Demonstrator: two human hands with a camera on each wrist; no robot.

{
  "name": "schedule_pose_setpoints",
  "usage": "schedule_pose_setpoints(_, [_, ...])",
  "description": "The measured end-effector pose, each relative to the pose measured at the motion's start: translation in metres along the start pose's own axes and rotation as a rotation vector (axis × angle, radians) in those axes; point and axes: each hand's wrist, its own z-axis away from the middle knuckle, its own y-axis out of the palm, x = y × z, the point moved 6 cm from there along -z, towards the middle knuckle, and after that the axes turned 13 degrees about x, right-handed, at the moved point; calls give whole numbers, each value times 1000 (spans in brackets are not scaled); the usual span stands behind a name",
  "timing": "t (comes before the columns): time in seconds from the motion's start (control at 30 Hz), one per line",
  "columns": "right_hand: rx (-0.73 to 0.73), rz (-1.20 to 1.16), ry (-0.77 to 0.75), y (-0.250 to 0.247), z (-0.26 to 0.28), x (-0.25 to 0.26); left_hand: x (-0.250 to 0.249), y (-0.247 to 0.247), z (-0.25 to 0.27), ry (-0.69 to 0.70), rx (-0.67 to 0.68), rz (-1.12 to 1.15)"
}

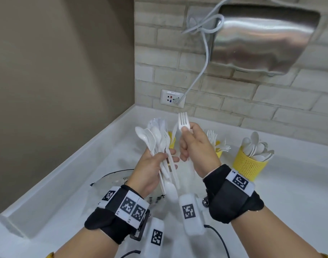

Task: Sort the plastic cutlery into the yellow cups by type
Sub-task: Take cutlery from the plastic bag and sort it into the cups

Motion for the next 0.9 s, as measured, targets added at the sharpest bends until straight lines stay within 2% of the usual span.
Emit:
schedule_pose_setpoints(0.17, [113, 291, 57, -5, 4, -12, -4, 21, 2, -2, 97, -101])
schedule_pose_setpoints(0.33, [-13, 111, 117, -20, 10, -13, -2, 33, 0, -14, 141, -103])
schedule_pose_setpoints(0.43, [-131, 323, 38, -34, 12, 1, 3, 31, -3, -17, 76, -145])
schedule_pose_setpoints(0.53, [-41, 310, -92, -26, 17, 15, 6, 29, -5, 12, -18, -274])
schedule_pose_setpoints(0.6, [48, 293, -100, -16, 17, 14, 7, 31, -6, 42, -38, -337])
schedule_pose_setpoints(0.67, [73, 356, -73, -10, 15, 8, 8, 37, -8, 59, -19, -360])
schedule_pose_setpoints(0.8, [-103, 345, -42, -26, 10, 8, 11, 42, -6, 13, 51, -310])
schedule_pose_setpoints(0.9, [-218, 74, -81, -46, 7, 16, 11, 39, -4, -7, 90, -216])
